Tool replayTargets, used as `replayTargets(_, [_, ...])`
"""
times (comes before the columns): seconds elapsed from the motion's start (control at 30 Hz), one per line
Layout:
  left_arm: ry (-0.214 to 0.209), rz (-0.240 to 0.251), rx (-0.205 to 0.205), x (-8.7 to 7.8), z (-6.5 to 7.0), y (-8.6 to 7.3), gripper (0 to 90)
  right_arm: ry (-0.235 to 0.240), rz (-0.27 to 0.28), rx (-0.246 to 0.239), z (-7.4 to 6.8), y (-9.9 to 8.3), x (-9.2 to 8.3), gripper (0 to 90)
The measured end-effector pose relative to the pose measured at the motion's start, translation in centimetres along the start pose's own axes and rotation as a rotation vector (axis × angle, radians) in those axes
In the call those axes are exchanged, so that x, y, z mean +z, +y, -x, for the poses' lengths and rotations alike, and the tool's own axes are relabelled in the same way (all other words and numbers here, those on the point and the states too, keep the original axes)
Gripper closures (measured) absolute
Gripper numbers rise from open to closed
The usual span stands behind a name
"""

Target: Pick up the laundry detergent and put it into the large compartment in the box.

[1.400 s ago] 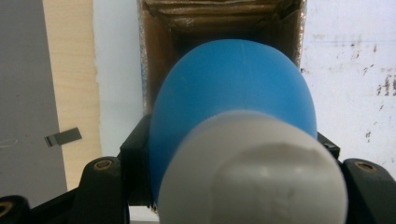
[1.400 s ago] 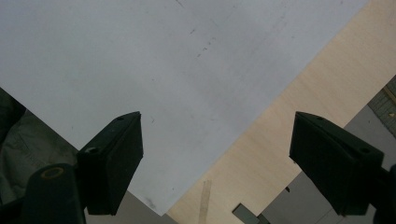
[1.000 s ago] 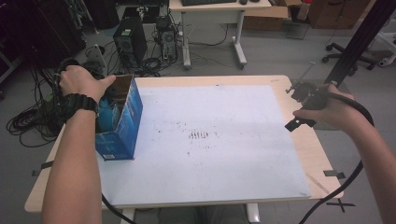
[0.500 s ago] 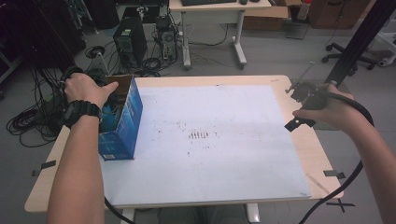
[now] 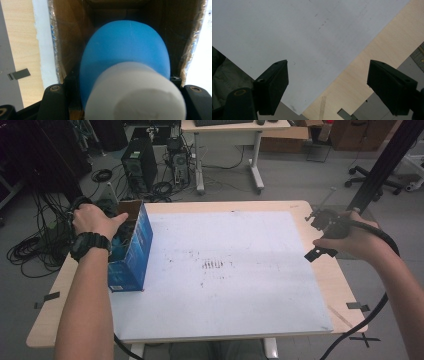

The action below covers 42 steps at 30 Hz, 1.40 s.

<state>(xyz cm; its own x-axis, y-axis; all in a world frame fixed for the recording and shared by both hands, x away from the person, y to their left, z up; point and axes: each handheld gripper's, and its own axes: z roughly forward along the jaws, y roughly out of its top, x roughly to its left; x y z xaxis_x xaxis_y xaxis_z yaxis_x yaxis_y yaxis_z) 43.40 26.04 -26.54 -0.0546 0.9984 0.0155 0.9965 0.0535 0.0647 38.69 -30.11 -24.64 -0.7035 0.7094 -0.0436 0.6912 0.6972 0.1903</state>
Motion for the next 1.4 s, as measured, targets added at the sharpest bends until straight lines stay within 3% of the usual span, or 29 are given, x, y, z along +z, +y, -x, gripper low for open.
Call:
replayTargets(0.8, [0.005,-0.023,0.0,2.0,0.0,0.2,37.5,0.002,-0.01,0.003,0.1,-0.1,0.5,17.2])
replayTargets(1.23, [0.022,-0.017,0.01,2.1,0.1,0.3,36.9,0.005,-0.012,0.005,0.1,-0.1,0.7,17.2])
replayTargets(1.4, [0.029,-0.012,0.019,1.7,0.2,0.4,30.2,0.006,-0.013,0.009,0.2,-0.2,0.8,17.2])
